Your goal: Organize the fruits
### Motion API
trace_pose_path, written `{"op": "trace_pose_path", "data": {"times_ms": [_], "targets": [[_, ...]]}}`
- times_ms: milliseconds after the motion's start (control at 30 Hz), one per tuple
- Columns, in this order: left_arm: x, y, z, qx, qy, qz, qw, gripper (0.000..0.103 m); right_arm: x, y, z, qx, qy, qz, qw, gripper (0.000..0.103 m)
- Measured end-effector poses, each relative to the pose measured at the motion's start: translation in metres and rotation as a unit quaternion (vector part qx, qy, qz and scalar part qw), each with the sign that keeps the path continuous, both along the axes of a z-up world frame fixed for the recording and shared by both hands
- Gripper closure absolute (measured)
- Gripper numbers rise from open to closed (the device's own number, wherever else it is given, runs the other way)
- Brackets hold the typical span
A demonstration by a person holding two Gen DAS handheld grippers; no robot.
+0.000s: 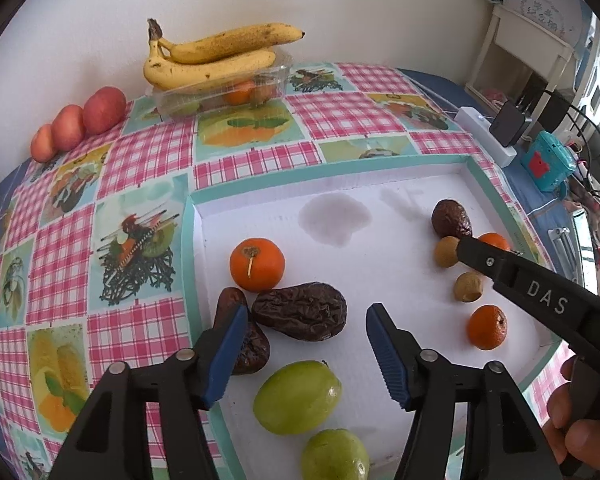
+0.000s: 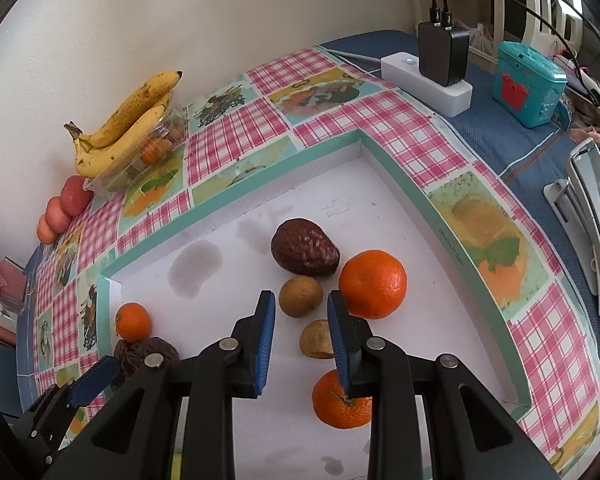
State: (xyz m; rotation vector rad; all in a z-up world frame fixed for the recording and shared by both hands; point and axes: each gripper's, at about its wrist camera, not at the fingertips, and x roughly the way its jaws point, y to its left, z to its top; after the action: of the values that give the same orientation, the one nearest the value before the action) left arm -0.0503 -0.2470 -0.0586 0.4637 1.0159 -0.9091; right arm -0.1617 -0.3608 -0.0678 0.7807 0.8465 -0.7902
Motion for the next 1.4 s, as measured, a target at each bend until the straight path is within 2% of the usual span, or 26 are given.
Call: {"op": "trace_pose_path", "data": {"times_ms": [100, 233, 267, 300, 333, 467, 567, 633, 767, 833, 1033, 1233, 1300, 1400], "targets": [[-0.001, 0.001, 0.005, 0.002, -0.009, -0.003, 1.0000, 0.033, 0.000, 0.000, 0.002, -0.002, -0.002, 0.000, 1.000, 0.068], [0.007, 0.009, 0.012, 0.013, -0.015, 0.014, 0.9997, 0.030, -0.001, 0.001, 0.005, -0.009, -0.003, 0.002, 1.000, 0.066], [0.010, 0.013, 0.015, 0.013, -0.012, 0.022, 0.9996, 0.024, -0.001, 0.001, 0.006, -0.011, -0.003, 0.002, 1.000, 0.064], [0.016, 0.019, 0.019, 0.010, -0.008, 0.037, 0.9992, 0.018, -0.002, 0.001, 0.007, -0.013, -0.003, 0.002, 1.000, 0.059], [0.020, 0.022, 0.020, 0.014, -0.006, 0.046, 0.9988, 0.016, -0.002, 0.001, 0.008, -0.014, -0.004, 0.001, 1.000, 0.053], [0.041, 0.044, 0.030, 0.033, -0.049, 0.108, 0.9924, 0.007, 0.000, 0.005, 0.012, -0.023, -0.001, 0.003, 1.000, 0.046], [0.065, 0.066, 0.033, 0.034, -0.065, 0.173, 0.9822, 0.000, 0.005, 0.011, 0.013, -0.028, 0.003, 0.016, 0.999, 0.043], [0.076, 0.078, 0.034, 0.035, -0.073, 0.203, 0.9759, 0.000, 0.010, 0.018, 0.013, -0.032, 0.006, 0.028, 0.999, 0.030], [0.086, 0.102, 0.037, 0.029, -0.086, 0.233, 0.9682, 0.000, 0.019, 0.033, 0.016, -0.043, 0.007, 0.050, 0.998, 0.025], [0.088, 0.110, 0.037, 0.027, -0.086, 0.239, 0.9668, 0.000, 0.022, 0.041, 0.018, -0.047, 0.002, 0.058, 0.997, 0.010], [0.082, 0.130, 0.046, 0.013, -0.103, 0.242, 0.9647, 0.000, 0.024, 0.069, 0.029, -0.058, -0.020, 0.078, 0.995, 0.009], [0.055, 0.156, 0.064, 0.015, -0.172, 0.251, 0.9523, 0.000, 0.018, 0.101, 0.036, -0.071, -0.019, 0.102, 0.992, 0.009], [0.044, 0.165, 0.064, 0.025, -0.185, 0.251, 0.9497, 0.000, 0.014, 0.109, 0.037, -0.072, -0.019, 0.106, 0.992, 0.009], [0.035, 0.178, 0.062, 0.049, -0.202, 0.272, 0.9395, 0.000, 0.004, 0.121, 0.038, -0.071, -0.019, 0.101, 0.992, 0.009]]}}
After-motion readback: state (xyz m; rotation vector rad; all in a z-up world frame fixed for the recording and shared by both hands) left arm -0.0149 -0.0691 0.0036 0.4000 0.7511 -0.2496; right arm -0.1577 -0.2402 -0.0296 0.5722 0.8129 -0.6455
